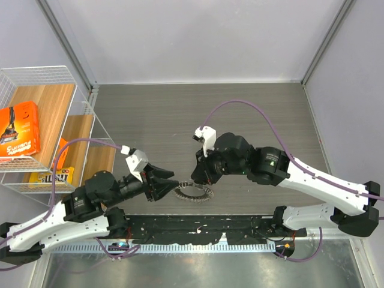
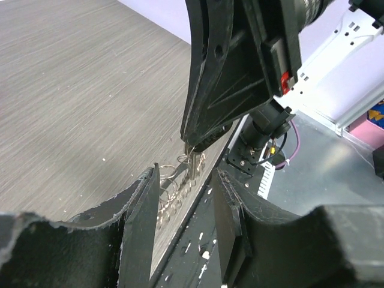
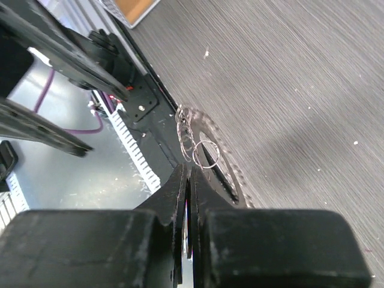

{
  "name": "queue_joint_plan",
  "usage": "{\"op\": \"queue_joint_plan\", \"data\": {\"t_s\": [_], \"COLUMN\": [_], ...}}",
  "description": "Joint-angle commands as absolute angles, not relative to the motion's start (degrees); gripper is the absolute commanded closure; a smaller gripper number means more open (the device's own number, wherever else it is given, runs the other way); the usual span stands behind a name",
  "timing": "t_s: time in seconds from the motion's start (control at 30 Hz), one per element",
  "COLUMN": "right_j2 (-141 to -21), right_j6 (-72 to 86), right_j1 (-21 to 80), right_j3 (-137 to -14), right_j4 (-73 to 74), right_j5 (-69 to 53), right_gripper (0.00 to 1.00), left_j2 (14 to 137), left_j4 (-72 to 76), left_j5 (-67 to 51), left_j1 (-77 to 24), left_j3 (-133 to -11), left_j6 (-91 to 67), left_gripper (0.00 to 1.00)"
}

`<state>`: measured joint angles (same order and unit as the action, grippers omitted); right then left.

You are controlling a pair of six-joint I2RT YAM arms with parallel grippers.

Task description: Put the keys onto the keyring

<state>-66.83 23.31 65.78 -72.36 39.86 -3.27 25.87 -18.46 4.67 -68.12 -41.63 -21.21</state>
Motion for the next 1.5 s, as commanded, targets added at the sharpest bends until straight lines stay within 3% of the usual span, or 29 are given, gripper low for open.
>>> {"op": "queue_joint_plan", "data": {"t_s": [0.0, 0.33, 1.07, 1.47], "right_j2": [-65.2, -65.2, -66.0, -67.9], "right_j6": [21.6, 21.8, 27.5, 28.5], "right_j1": [66.0, 66.2, 67.1, 67.9], "right_j3": [-78.1, -83.4, -88.2, -90.0], "right_j4": [39.9, 41.3, 36.0, 34.3], "right_j5": [-6.3, -6.8, -7.0, -15.1], "right_gripper": [0.94, 0.95, 0.94, 0.94], "left_j2": [27.0, 28.0, 28.3, 30.1], "left_j4": [-14.1, -10.5, -8.4, -3.6], "left_j5": [0.5, -6.1, -6.9, -6.1], "left_j1": [-67.9, -67.9, -67.9, -67.9], "left_j3": [-44.1, -44.8, -47.1, -46.8], "left_j6": [-19.4, -20.3, -22.3, -17.6], "left_gripper": [0.54, 0.5, 0.42, 0.39]}}
